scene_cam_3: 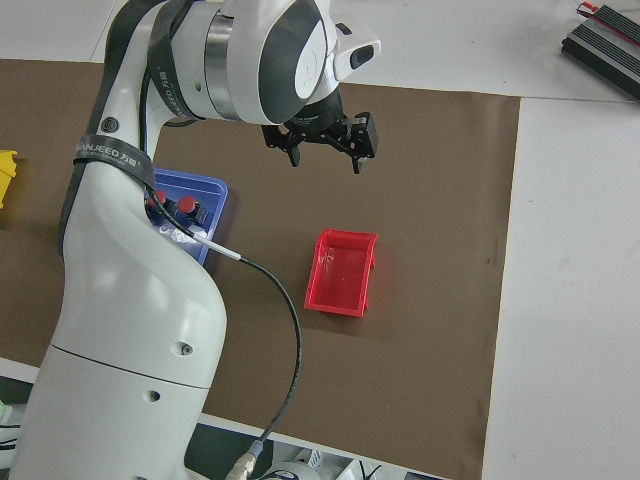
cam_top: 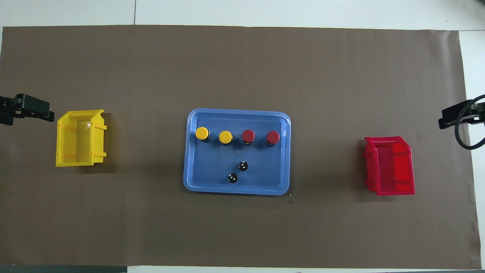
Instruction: Sort red and yellow buttons by color
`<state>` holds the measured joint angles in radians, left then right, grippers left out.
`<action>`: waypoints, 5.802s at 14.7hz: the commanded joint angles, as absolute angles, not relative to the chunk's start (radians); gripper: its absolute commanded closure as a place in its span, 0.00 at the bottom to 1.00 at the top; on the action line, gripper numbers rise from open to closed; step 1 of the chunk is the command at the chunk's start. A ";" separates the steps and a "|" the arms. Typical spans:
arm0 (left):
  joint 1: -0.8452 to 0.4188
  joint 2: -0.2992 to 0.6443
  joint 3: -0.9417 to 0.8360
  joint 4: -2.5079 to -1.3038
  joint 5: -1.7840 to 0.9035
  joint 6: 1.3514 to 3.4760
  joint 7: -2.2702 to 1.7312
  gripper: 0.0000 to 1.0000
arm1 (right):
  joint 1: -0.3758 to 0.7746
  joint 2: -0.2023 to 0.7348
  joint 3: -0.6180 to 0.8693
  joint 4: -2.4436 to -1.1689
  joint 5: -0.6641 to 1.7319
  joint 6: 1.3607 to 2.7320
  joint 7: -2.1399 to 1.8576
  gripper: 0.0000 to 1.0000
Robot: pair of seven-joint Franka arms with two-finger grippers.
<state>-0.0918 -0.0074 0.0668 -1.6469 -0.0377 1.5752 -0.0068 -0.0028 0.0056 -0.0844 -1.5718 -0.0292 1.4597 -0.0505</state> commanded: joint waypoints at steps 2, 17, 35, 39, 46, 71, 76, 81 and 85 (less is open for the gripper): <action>-0.086 -0.051 0.060 -1.707 -0.025 1.603 0.009 0.00 | -0.008 -0.020 -0.081 -1.603 -0.017 1.482 -0.067 0.00; -0.100 -0.043 0.055 -1.697 -0.005 1.620 -0.002 0.00 | 0.076 0.122 -0.074 -1.392 0.008 1.379 0.012 0.00; -0.084 -0.041 0.058 -1.695 -0.006 1.643 0.002 0.00 | 0.537 0.193 -0.066 -1.866 0.072 2.107 0.517 0.00; -0.084 -0.040 0.058 -1.694 -0.006 1.647 0.000 0.00 | 0.545 0.181 -0.066 -1.939 0.071 2.189 0.508 0.00; -0.084 -0.041 0.058 -1.695 -0.006 1.644 -0.002 0.00 | 0.549 0.256 -0.066 -1.936 0.058 2.283 0.465 0.03; -0.081 -0.041 0.060 -1.695 -0.009 1.643 -0.003 0.00 | 0.572 0.285 -0.067 -1.937 0.049 2.237 0.419 0.52; -0.081 -0.043 0.060 -1.697 -0.009 1.643 -0.003 0.00 | 0.558 0.264 -0.074 -1.908 0.049 2.169 0.413 0.85; -0.083 -0.041 0.060 -1.697 -0.011 1.651 -0.005 0.00 | 0.388 0.108 -0.077 -1.887 0.049 2.010 0.243 0.86; -0.158 -0.031 0.054 -1.715 -0.015 1.724 -0.132 0.00 | 0.166 -0.040 -0.075 -1.969 0.049 1.914 -0.022 0.85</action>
<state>-0.0996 -0.0214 0.0561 -1.6785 -0.0253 1.6708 -0.0510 0.2636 0.0497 -0.0889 -1.8812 0.0520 1.9185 0.0993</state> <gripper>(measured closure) 0.000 0.621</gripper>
